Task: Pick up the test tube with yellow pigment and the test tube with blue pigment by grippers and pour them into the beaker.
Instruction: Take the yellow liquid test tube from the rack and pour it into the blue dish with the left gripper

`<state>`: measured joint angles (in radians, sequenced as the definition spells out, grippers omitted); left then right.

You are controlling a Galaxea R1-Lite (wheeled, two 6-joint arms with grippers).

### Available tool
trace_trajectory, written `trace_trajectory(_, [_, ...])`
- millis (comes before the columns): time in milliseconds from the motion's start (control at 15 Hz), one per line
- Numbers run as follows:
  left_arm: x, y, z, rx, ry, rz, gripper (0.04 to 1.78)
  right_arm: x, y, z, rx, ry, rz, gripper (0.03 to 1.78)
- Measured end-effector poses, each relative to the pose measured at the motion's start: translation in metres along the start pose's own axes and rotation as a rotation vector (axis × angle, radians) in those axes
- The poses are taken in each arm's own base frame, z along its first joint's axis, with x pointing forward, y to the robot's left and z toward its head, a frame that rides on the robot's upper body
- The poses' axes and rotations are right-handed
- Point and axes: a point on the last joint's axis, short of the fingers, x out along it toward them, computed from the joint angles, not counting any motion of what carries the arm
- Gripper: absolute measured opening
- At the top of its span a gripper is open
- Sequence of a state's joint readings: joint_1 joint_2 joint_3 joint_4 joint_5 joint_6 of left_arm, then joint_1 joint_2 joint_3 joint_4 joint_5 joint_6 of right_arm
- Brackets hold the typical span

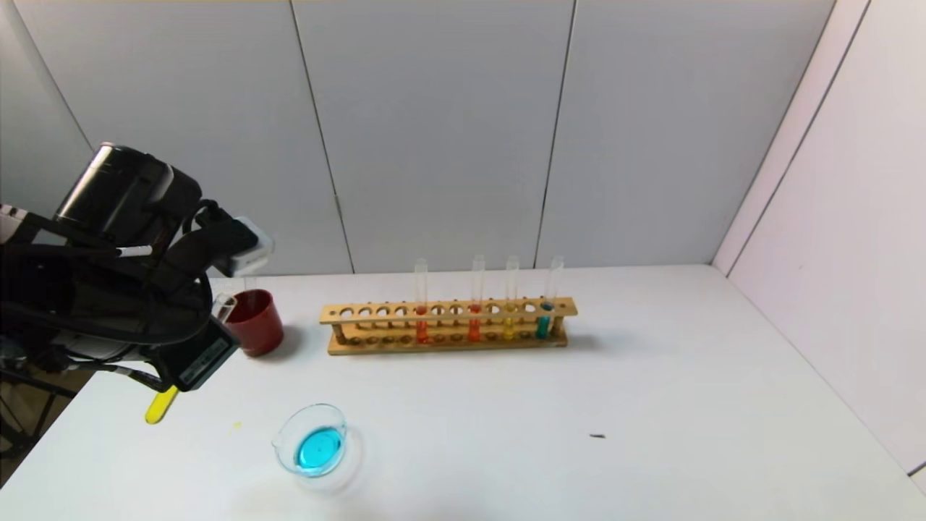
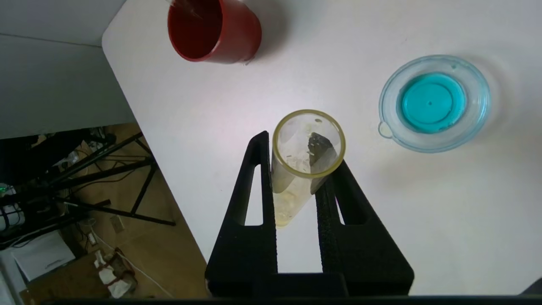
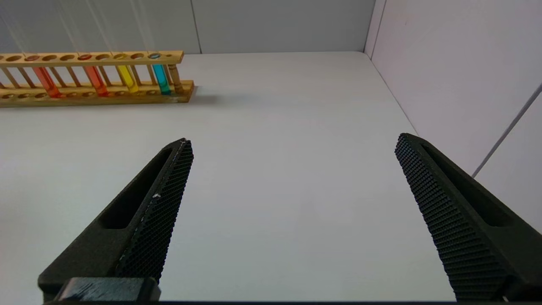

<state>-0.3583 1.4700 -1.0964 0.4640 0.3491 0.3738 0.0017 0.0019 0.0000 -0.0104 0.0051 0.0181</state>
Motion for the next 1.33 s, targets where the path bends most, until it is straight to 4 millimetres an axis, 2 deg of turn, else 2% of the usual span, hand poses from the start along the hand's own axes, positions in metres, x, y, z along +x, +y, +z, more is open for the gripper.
trace_trajectory(400, [0.017,-0.010,-0.007,0.085,0.124,-0.015,0.32,0.000,0.000,0.000,0.000,0.000,0.000,1.74])
trace_trajectory(800, [0.037,-0.035,-0.011,0.200,0.233,-0.022,0.32,0.000,0.000,0.000,0.000,0.000,0.000,1.74])
trace_trajectory(1333, [0.066,-0.063,-0.026,0.334,0.417,-0.076,0.32,0.000,0.000,0.000,0.000,0.000,0.000,1.74])
